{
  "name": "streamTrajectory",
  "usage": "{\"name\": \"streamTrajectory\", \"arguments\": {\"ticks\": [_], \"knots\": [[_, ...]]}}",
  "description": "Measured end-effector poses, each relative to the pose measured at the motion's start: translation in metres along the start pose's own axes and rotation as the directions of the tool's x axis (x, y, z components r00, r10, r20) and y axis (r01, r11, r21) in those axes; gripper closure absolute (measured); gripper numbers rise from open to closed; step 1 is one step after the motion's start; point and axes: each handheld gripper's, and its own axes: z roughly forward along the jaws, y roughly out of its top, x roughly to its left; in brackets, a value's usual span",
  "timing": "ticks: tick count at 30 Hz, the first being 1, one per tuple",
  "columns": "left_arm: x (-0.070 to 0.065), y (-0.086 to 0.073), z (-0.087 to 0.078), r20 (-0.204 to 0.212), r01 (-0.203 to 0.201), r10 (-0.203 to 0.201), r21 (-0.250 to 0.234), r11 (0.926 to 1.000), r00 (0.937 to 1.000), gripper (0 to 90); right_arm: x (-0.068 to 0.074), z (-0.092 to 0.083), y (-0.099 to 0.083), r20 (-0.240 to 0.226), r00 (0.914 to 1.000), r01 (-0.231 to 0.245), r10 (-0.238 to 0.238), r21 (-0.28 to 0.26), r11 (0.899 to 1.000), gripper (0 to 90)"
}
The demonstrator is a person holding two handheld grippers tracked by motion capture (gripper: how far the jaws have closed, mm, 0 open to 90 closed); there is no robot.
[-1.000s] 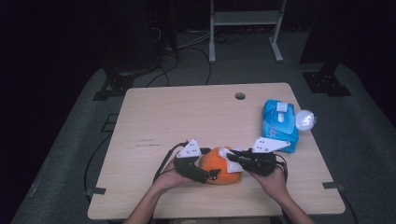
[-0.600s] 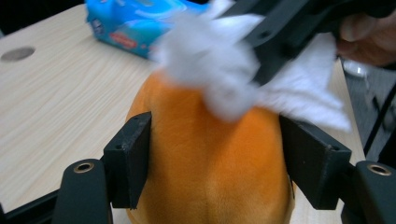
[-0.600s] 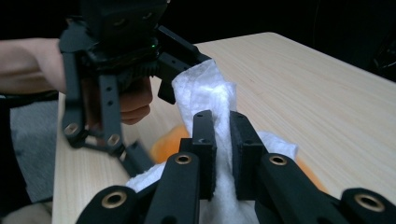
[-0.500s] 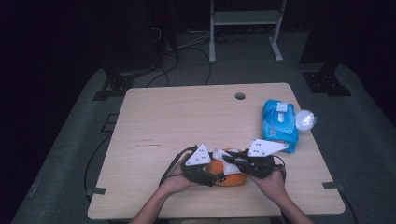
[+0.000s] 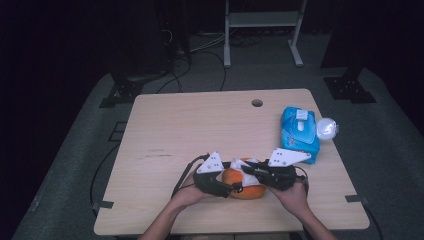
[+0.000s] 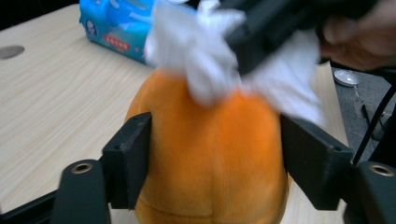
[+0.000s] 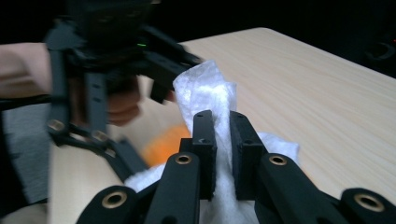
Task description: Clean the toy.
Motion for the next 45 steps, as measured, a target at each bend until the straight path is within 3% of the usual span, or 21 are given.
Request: {"name": "streamTrajectory", "arguments": {"ticks": [2,4,6,10,14,17,19,20,23,25,28,34,37,41,44,45], "knots": [[-0.006,0.002,0.001,-0.005,-0.039,0.039,0.013,0.9991,0.9992,29.9,0.009,0.006,0.002,-0.024,0.9995,0.021,-0.021,0.006,1.0,81.6],[-0.008,0.002,0.001,-0.007,-0.058,0.058,0.02,0.9981,0.9983,29.9,0.015,0.009,0.004,-0.026,0.9985,0.048,-0.048,0.014,0.999,81.7],[-0.007,0.002,0.002,-0.005,-0.06,0.06,0.015,0.9981,0.9982,30.4,0.013,0.008,0.005,-0.024,0.9989,0.041,-0.04,0.019,0.999,81.8],[-0.003,-0.003,0.001,0.004,-0.035,0.035,0.016,0.9993,0.9994,30.5,-0.001,0.0,0.002,0.016,0.9998,0.01,-0.011,0.02,1.0,81.9],[0.001,-0.007,0.0,0.017,-0.015,0.015,0.013,0.9998,0.9997,29.4,-0.016,-0.01,-0.006,0.035,0.9981,-0.052,0.051,0.012,0.999,81.9],[0.001,-0.005,0.002,0.027,0.003,-0.003,0.016,0.9999,0.9996,22.7,-0.015,-0.009,-0.006,0.042,0.9983,-0.041,0.04,0.018,0.999,81.8],[0.003,-0.005,0.002,0.035,0.057,-0.057,0.006,0.9984,0.9978,18.1,-0.012,-0.007,-0.006,0.045,0.9985,-0.033,0.032,0.019,0.999,81.7],[0.004,-0.005,0.003,0.033,0.063,-0.063,0.007,0.998,0.9975,17.2,-0.01,-0.005,-0.005,0.032,0.9988,-0.039,0.038,0.014,0.999,81.7],[0.002,-0.005,0.002,0.02,0.022,-0.022,0.016,0.9996,0.9995,20.9,-0.005,-0.001,-0.005,-0.017,0.9988,-0.047,0.047,-0.002,0.999,81.6],[0.001,-0.006,0.001,0.014,0.002,-0.002,0.031,0.9995,0.9999,25.5,0.0,0.001,-0.003,-0.018,0.9997,-0.016,0.016,0.004,1.0,81.7],[0.004,-0.007,-0.001,0.01,0.011,-0.012,0.047,0.9988,0.9999,29.2,-0.003,-0.001,-0.003,-0.018,0.9995,-0.027,0.028,0.009,1.0,81.7],[0.01,-0.013,-0.005,0.022,0.042,-0.044,0.063,0.9971,0.9988,29.3,-0.011,-0.011,-0.009,0.026,0.9988,-0.042,0.041,0.025,0.999,81.7],[0.009,-0.008,-0.003,0.017,0.041,-0.042,0.061,0.9973,0.999,20.5,-0.011,-0.009,-0.011,0.016,0.9984,-0.055,0.054,0.025,0.998,81.7],[0.006,-0.003,-0.002,0.02,0.022,-0.022,-0.011,0.9997,0.9996,14.1,-0.003,-0.003,-0.009,-0.021,0.9992,-0.034,0.034,0.012,0.999,81.6],[0.003,-0.004,0.001,0.003,-0.017,0.017,0.018,0.9997,0.9998,21.0,0.001,-0.001,-0.006,-0.009,1.0,0.002,-0.002,0.024,1.0,81.7],[0.004,-0.005,0.0,0.003,-0.01,0.01,0.024,0.9997,0.9999,24.0,0.0,-0.001,-0.006,-0.006,1.0,0.005,-0.004,0.029,1.0,81.7]]}}
